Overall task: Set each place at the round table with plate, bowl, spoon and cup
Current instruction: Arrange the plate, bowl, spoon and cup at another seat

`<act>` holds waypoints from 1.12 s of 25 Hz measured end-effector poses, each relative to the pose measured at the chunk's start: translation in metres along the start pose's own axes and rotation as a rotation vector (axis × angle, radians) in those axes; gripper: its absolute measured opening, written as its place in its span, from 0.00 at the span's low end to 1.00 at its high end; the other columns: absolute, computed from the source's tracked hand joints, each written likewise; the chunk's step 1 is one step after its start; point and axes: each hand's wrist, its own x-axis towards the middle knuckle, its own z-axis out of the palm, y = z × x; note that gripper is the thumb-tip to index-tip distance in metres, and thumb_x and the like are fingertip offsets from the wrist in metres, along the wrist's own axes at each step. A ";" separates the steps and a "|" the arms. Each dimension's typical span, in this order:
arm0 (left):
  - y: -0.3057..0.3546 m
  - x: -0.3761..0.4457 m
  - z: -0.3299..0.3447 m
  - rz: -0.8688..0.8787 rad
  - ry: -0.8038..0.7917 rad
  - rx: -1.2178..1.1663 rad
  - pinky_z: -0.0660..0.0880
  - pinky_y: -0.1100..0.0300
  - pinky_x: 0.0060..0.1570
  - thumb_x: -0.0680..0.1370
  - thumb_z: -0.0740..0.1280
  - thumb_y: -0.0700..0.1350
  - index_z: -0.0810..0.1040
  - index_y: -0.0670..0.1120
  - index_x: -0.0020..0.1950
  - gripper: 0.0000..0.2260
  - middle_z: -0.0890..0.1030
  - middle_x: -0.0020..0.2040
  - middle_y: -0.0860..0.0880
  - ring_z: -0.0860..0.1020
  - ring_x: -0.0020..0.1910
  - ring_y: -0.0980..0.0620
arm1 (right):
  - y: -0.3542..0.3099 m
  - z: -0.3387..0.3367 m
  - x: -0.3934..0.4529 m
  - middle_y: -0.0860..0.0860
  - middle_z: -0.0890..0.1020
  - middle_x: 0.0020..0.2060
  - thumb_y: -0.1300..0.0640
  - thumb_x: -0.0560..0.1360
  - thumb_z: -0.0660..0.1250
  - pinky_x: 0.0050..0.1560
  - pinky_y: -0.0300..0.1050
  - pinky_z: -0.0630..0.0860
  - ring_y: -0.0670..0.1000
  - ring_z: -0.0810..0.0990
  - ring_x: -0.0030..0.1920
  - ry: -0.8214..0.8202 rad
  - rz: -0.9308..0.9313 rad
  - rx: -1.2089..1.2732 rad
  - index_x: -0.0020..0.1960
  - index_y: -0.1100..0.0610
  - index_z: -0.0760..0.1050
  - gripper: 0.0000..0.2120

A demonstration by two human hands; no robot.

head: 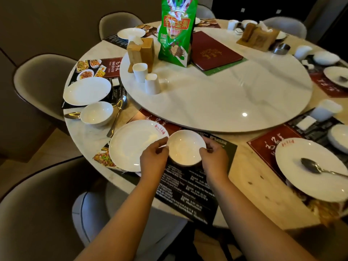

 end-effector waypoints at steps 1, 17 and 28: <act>-0.006 -0.010 -0.001 0.000 -0.011 0.010 0.72 0.52 0.62 0.77 0.66 0.51 0.78 0.54 0.62 0.14 0.83 0.57 0.50 0.78 0.56 0.51 | 0.007 -0.004 -0.009 0.50 0.80 0.60 0.64 0.74 0.64 0.57 0.43 0.73 0.49 0.76 0.59 -0.004 0.004 -0.002 0.64 0.53 0.77 0.20; -0.027 -0.025 -0.010 0.039 0.058 0.016 0.75 0.53 0.60 0.78 0.65 0.44 0.79 0.51 0.60 0.11 0.81 0.58 0.52 0.78 0.55 0.52 | 0.013 -0.011 -0.026 0.50 0.78 0.62 0.52 0.75 0.64 0.59 0.50 0.72 0.55 0.69 0.65 0.043 -0.078 -0.437 0.65 0.49 0.76 0.19; 0.021 0.154 -0.026 0.113 0.206 0.293 0.74 0.61 0.54 0.75 0.62 0.44 0.81 0.50 0.58 0.14 0.81 0.59 0.48 0.79 0.56 0.51 | -0.093 0.122 0.101 0.50 0.77 0.61 0.58 0.74 0.67 0.58 0.36 0.65 0.52 0.70 0.65 -0.285 -0.397 -0.293 0.61 0.49 0.77 0.16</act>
